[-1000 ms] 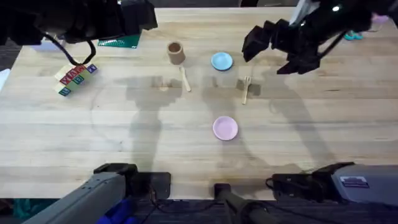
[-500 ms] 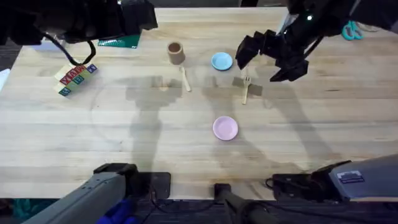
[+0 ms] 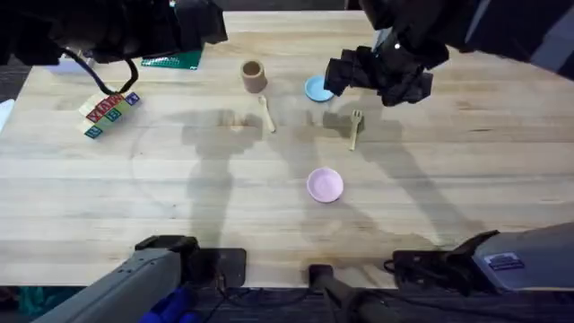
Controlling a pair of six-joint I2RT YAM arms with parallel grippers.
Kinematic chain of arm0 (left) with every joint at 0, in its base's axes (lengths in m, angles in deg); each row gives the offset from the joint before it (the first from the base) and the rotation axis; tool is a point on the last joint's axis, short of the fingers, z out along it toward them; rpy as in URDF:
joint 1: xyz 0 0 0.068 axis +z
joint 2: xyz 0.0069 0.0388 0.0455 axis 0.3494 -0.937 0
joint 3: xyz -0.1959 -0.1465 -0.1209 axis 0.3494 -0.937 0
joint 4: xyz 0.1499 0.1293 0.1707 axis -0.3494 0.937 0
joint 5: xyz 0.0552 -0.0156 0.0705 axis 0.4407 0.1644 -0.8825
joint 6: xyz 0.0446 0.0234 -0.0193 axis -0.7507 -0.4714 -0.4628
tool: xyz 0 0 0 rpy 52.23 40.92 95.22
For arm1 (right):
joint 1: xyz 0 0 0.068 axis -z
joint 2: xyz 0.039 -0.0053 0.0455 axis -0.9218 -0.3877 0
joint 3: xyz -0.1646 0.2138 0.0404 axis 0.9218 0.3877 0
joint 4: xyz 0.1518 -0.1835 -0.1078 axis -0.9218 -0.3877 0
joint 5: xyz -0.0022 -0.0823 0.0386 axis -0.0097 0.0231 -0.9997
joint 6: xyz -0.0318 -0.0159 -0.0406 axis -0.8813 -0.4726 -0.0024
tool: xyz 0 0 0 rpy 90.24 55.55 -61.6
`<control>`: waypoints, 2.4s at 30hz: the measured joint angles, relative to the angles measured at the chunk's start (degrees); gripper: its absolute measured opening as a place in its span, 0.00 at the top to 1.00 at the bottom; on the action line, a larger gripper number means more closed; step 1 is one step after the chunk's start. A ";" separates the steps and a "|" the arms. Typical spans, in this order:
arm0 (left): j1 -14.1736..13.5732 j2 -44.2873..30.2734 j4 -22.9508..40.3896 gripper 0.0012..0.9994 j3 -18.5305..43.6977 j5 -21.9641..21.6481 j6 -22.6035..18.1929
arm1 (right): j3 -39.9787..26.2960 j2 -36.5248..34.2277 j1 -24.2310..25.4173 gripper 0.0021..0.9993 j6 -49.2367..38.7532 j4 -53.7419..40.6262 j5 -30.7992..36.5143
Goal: Pick up a utensil and set it on the pink plate, then put the other utensil in the container.
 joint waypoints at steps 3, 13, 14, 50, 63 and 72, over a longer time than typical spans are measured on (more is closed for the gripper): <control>0.00 -0.02 0.00 0.01 0.00 -0.02 0.00 | 0.00 -0.02 -0.05 0.00 1.45 -0.09 0.63; 0.00 -0.01 0.00 0.01 0.00 0.00 0.00 | 6.34 -0.85 -0.03 0.00 11.72 2.91 1.03; 0.00 -0.02 0.00 0.01 0.00 0.00 0.00 | 6.86 -0.93 -0.03 0.00 11.97 3.57 1.03; 0.00 -0.02 0.02 0.01 0.00 0.00 0.00 | 14.34 -5.38 -0.73 0.04 14.61 14.45 -0.43; 0.00 0.00 0.04 0.01 0.00 0.00 0.00 | 14.82 -5.33 -0.53 0.69 14.44 13.91 1.20; 0.00 -0.02 0.07 0.01 0.00 0.00 0.00 | 14.91 -5.07 -0.46 0.96 14.43 14.62 1.25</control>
